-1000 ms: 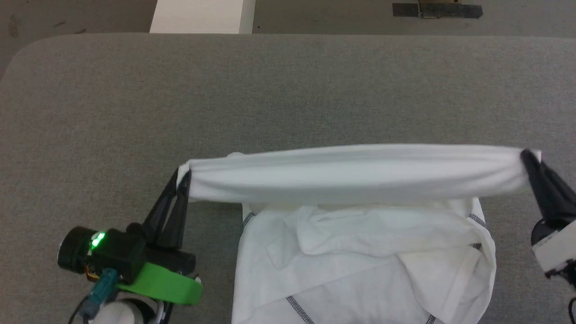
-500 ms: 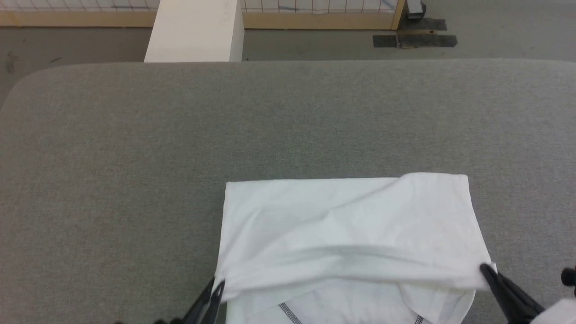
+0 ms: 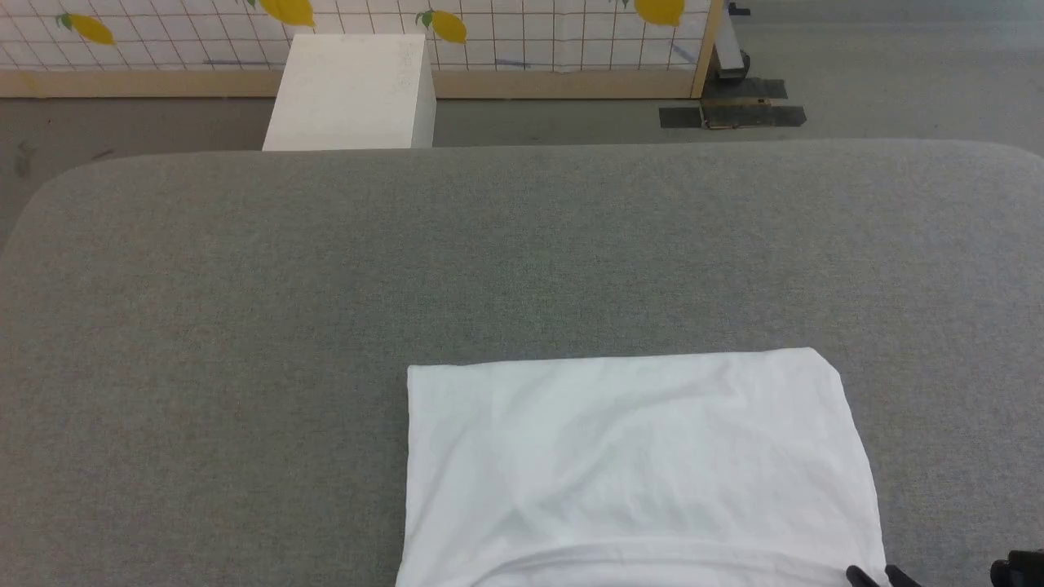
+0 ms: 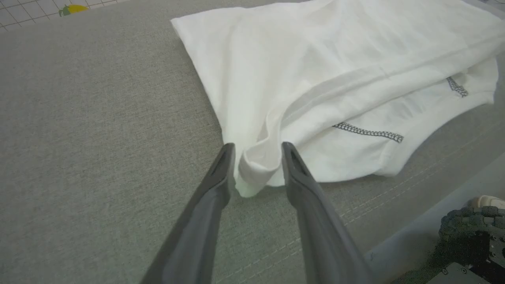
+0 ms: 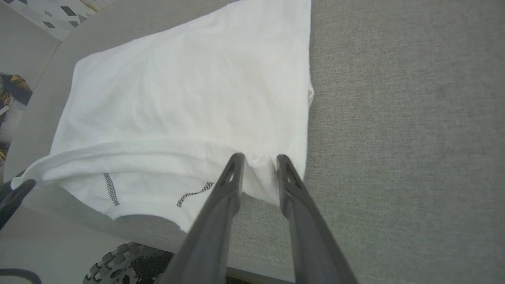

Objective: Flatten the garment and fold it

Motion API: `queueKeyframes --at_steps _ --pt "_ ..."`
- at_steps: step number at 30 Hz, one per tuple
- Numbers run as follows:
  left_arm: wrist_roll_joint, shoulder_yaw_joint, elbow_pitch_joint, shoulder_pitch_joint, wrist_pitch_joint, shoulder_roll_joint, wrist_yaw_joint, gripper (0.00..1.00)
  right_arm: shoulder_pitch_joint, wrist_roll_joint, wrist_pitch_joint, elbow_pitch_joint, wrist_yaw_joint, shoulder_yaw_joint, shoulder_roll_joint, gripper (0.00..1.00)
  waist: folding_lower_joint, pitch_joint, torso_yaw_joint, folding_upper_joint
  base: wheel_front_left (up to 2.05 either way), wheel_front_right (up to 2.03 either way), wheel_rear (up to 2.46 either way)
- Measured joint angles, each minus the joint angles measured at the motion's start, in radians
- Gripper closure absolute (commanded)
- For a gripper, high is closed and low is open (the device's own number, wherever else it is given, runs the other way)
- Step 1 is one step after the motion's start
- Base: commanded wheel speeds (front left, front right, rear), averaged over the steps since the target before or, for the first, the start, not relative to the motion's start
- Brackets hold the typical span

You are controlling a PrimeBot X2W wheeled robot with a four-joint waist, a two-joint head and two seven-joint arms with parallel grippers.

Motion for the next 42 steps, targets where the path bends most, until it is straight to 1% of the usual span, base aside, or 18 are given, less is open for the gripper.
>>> queueKeyframes --at_steps 2,4,7,9,13,17,19,22,28,35,39,42 --pt "-0.007 0.003 0.009 0.016 0.000 0.001 -0.001 0.00 0.013 0.003 0.003 0.006 0.000 -0.003 -0.004 0.00 0.0000 -0.012 0.001 0.0000 0.00 0.00 0.00" --pt "-0.036 0.034 -0.005 0.027 0.000 -0.012 0.010 0.00 0.027 0.007 0.009 0.007 0.000 -0.007 -0.007 0.00 0.0000 -0.020 0.004 0.0000 0.00 0.00 0.00" --pt "-0.133 0.139 -0.103 0.028 -0.001 -0.087 0.031 0.00 0.034 0.023 0.009 -0.004 0.000 -0.040 0.001 0.00 0.0000 -0.027 0.013 0.0000 0.00 0.00 0.00" --pt "-0.146 0.204 -0.177 0.025 -0.003 -0.123 0.029 0.00 0.031 0.030 0.001 -0.019 0.000 -0.075 0.016 0.00 0.0000 -0.028 0.020 0.0000 0.00 0.00 0.00" --pt "-0.111 0.309 -0.292 0.006 -0.003 -0.186 0.035 0.00 -0.002 -0.010 -0.015 -0.022 0.000 -0.145 0.045 0.00 0.0000 -0.021 0.025 0.0000 0.00 0.00 0.00" --pt "-0.018 0.370 -0.361 -0.033 -0.004 -0.262 0.076 0.00 -0.064 -0.072 0.004 -0.007 0.000 -0.152 0.069 0.00 0.0001 -0.011 0.025 0.0000 0.00 0.00 0.00" --pt "0.017 0.378 -0.369 -0.039 -0.004 -0.291 0.089 0.00 -0.096 -0.104 0.028 0.014 0.000 -0.141 0.081 0.00 0.0000 -0.006 0.023 0.0000 0.00 0.00 0.00" --pt "0.064 0.370 -0.361 -0.039 -0.004 -0.308 0.092 0.00 -0.137 -0.149 0.059 0.051 0.000 -0.132 0.101 0.00 0.0000 0.003 0.023 0.0000 0.00 0.00 0.00" --pt "0.080 0.355 -0.347 -0.040 -0.004 -0.327 0.092 0.00 -0.200 -0.200 0.098 0.131 0.000 -0.127 0.121 0.00 0.0000 0.026 0.034 0.0000 0.00 0.00 0.00" --pt "0.109 0.346 -0.327 -0.055 -0.004 -0.339 0.081 0.00 -0.279 -0.193 0.114 0.231 0.000 -0.124 0.138 0.00 0.0001 0.055 0.058 0.0000 0.00 0.00 0.00" --pt "0.115 0.325 -0.312 -0.070 -0.004 -0.342 0.069 0.00 -0.316 -0.170 0.153 0.303 0.000 -0.144 0.163 0.00 0.0001 0.065 0.072 0.0000 0.00 0.00 0.00" --pt "0.115 0.318 -0.304 -0.080 -0.004 -0.345 0.069 0.00 -0.339 -0.166 0.177 0.327 0.000 -0.156 0.168 0.00 0.0001 0.072 0.080 0.0000 0.00 0.00 0.00"
